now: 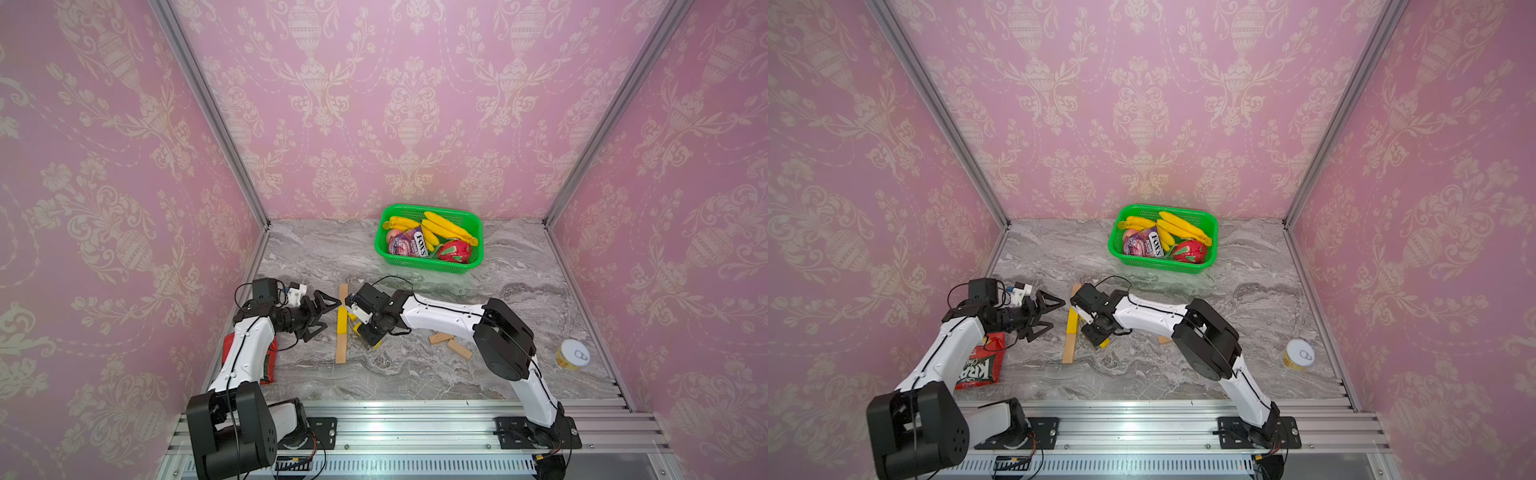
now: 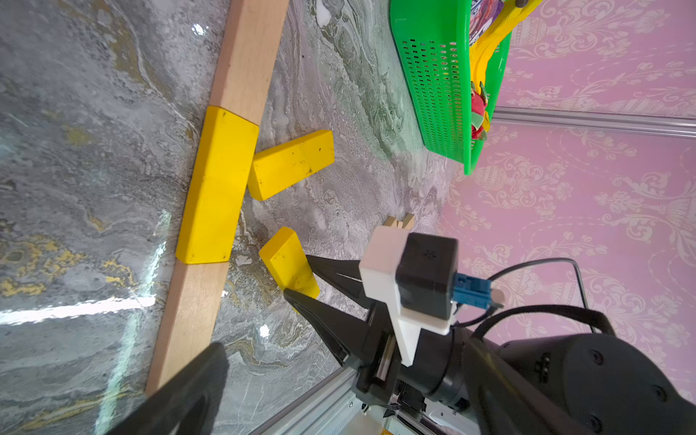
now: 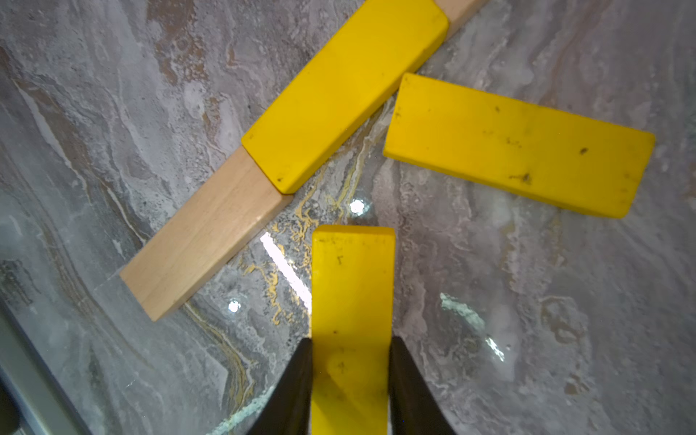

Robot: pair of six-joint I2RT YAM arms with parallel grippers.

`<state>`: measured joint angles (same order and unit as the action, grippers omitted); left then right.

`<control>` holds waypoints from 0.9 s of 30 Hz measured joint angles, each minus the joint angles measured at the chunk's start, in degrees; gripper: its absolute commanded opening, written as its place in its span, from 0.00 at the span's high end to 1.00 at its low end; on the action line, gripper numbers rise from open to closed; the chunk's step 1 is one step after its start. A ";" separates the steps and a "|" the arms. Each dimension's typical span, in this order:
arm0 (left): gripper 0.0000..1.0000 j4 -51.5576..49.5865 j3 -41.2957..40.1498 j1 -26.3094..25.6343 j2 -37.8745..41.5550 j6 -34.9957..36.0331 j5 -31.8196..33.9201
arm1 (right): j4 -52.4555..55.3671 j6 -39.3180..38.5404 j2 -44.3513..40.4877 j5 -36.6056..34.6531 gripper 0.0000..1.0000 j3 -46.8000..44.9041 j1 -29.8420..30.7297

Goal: Assemble the letter k with building blocks
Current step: Assemble the building block at the center of the board.

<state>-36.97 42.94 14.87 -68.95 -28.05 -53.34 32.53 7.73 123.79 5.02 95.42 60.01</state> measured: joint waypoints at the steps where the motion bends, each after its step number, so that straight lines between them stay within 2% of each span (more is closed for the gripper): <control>1: 0.01 -0.02 0.00 0.11 0.11 0.00 0.13 | 0.04 0.00 0.07 -0.11 0.84 0.02 0.00; 27: 0.01 -0.42 -0.02 0.87 -0.48 -0.13 1.81 | 2.32 0.02 4.26 -0.83 0.84 4.92 0.79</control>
<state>-37.39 42.92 15.75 -69.43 -28.18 -51.53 34.85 7.75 128.05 4.19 100.33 60.80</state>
